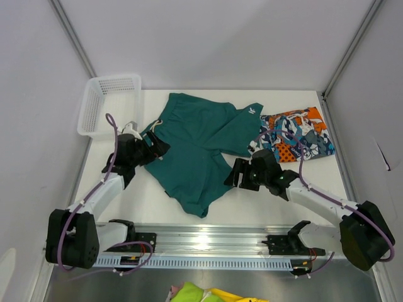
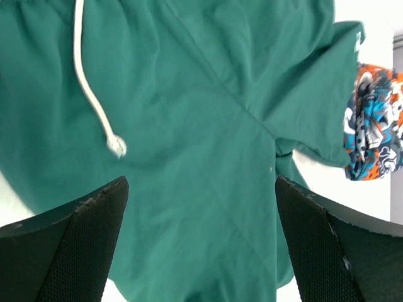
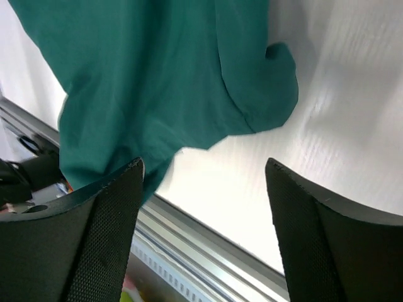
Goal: Fold and stack the shorts
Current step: Flatten the shorts out
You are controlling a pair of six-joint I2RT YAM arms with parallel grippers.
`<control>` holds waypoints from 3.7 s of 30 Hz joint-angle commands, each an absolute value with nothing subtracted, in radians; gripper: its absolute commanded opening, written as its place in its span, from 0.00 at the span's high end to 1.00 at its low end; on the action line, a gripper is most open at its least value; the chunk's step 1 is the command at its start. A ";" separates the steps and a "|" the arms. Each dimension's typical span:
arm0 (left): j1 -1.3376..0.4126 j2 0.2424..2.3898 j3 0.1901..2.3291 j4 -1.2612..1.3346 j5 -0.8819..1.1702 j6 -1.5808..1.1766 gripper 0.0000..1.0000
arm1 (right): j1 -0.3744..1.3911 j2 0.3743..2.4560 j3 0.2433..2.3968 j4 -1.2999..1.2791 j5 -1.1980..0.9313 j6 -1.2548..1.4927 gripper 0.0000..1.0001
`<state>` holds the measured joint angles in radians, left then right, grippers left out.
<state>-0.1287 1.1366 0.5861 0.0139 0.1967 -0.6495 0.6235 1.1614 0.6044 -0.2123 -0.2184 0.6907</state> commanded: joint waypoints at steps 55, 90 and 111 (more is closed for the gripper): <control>-0.034 1.310 0.379 0.469 0.331 -0.787 0.01 | 0.584 1.217 0.391 0.372 0.058 1.066 1.00; -0.026 0.999 0.524 -0.038 0.259 -0.703 0.01 | 0.887 1.117 0.656 -0.170 -0.011 0.568 0.37; 0.181 0.919 0.506 -0.121 0.291 -0.672 0.01 | 1.238 1.574 0.890 -0.189 0.057 0.390 0.51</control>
